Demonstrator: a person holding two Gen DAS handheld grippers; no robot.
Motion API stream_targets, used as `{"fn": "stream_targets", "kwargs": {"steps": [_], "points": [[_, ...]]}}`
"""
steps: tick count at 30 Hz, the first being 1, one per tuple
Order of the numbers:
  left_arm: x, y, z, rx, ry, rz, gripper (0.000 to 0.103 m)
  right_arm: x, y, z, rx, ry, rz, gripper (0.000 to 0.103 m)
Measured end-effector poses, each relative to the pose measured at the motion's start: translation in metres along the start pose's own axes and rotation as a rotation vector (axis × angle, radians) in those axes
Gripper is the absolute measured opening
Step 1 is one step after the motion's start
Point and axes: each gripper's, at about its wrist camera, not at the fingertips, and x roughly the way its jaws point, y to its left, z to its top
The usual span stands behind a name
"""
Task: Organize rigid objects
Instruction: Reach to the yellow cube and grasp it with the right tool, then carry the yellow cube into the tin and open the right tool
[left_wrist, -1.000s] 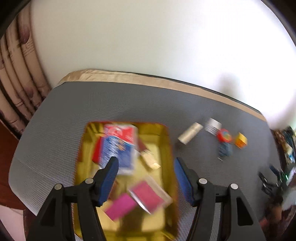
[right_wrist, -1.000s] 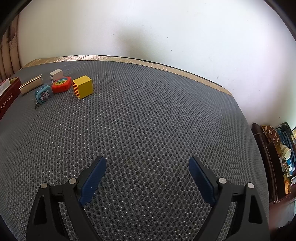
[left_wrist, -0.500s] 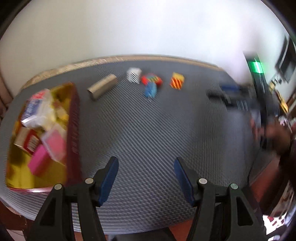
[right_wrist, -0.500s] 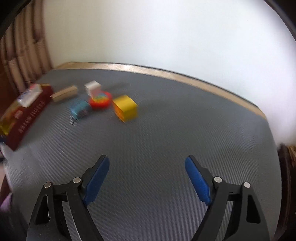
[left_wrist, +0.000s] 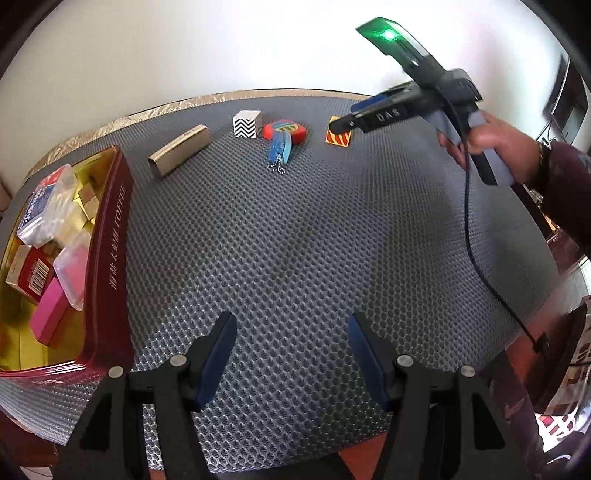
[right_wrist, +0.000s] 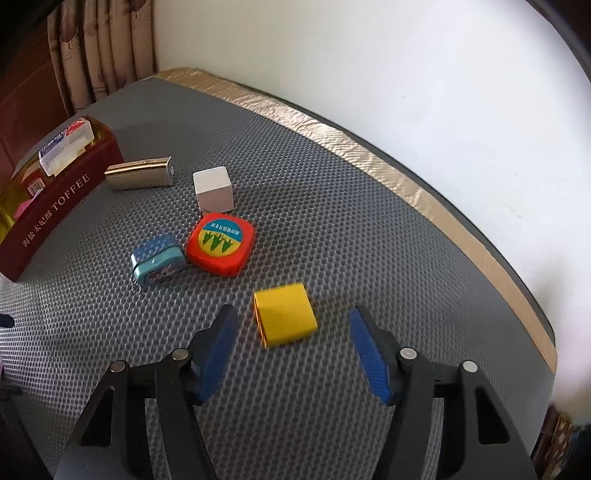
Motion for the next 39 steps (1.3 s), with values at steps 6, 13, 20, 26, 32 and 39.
{"fn": "stream_targets", "kwargs": {"steps": [6,13,20,26,32,39], "points": [[0.0,-0.002,-0.001,0.003,0.013,-0.019,0.064,0.024,-0.001,0.009,-0.018,0.071,0.068,0.045],[0.002,0.002,0.001,-0.016,0.02,-0.015,0.064,0.027,0.002,0.003,0.013,0.084,0.066,0.028],[-0.024,0.002,0.001,-0.033,-0.027,-0.022,0.064,-0.036,0.03,0.0,0.096,-0.07,0.173,0.028],[-0.068,0.011,-0.019,-0.083,-0.07,0.01,0.064,-0.076,0.103,0.04,0.064,-0.199,0.34,0.028],[-0.109,0.042,-0.05,-0.121,-0.125,0.158,0.064,-0.06,0.196,0.09,-0.062,-0.21,0.41,0.028],[-0.116,0.073,-0.064,-0.191,-0.148,0.144,0.064,-0.009,0.236,0.125,-0.114,-0.148,0.358,0.028]]}}
